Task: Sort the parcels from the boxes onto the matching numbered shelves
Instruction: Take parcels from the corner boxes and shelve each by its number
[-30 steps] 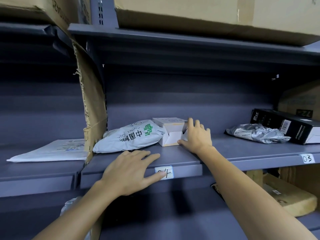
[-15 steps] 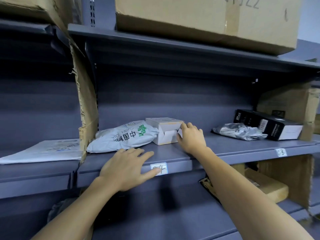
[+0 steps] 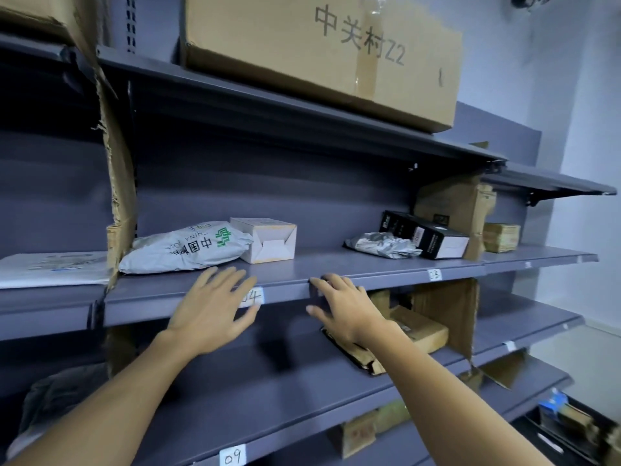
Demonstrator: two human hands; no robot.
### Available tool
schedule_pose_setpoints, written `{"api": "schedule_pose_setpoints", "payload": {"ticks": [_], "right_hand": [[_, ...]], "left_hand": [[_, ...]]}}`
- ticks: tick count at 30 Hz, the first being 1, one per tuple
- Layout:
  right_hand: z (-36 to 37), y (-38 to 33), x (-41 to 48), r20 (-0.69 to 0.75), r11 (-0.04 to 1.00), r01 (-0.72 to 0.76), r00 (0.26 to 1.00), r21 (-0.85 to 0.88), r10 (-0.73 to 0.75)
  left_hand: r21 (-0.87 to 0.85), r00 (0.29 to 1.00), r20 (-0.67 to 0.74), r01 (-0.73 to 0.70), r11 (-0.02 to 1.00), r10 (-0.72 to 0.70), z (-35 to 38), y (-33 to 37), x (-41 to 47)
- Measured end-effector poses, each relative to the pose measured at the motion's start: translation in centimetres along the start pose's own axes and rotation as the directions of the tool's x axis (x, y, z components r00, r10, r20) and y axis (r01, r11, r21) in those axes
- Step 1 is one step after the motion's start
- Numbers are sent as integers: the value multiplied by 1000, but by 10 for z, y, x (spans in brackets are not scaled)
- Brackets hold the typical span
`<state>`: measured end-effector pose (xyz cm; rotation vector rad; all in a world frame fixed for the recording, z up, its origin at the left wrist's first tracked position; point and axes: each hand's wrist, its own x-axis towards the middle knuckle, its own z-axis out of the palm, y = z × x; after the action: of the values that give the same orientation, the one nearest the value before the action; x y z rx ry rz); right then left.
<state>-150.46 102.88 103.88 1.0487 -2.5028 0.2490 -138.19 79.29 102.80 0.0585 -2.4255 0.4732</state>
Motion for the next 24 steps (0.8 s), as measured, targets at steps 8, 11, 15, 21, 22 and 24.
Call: {"api": "schedule_pose_setpoints", "payload": {"ticks": [8,11,15,21,22,24], "right_hand": [[-24,74,-74,30,987,-82,996,-136,87],[-33,122,-109,56,979,-117,990,-169,128],[-53,195,-165,89,966,-183,975,-185,202],[-81,305,-249,99,922,-332,929,-196,356],[-85,322,-262,94,914,-353,921,-201,377],[-92,353,-289,84,896,-394,905,-205,417]], "left_hand": [[-127,987,40,-150,980,157,-3,115,21],[-184,977,30,-202,962,211,-2,172,39],[-242,960,54,-253,937,273,-2,259,64],[-400,920,43,-342,851,390,-24,393,106],[-417,915,44,-349,839,402,-26,414,113],[-441,910,15,-365,820,414,-27,453,126]]}}
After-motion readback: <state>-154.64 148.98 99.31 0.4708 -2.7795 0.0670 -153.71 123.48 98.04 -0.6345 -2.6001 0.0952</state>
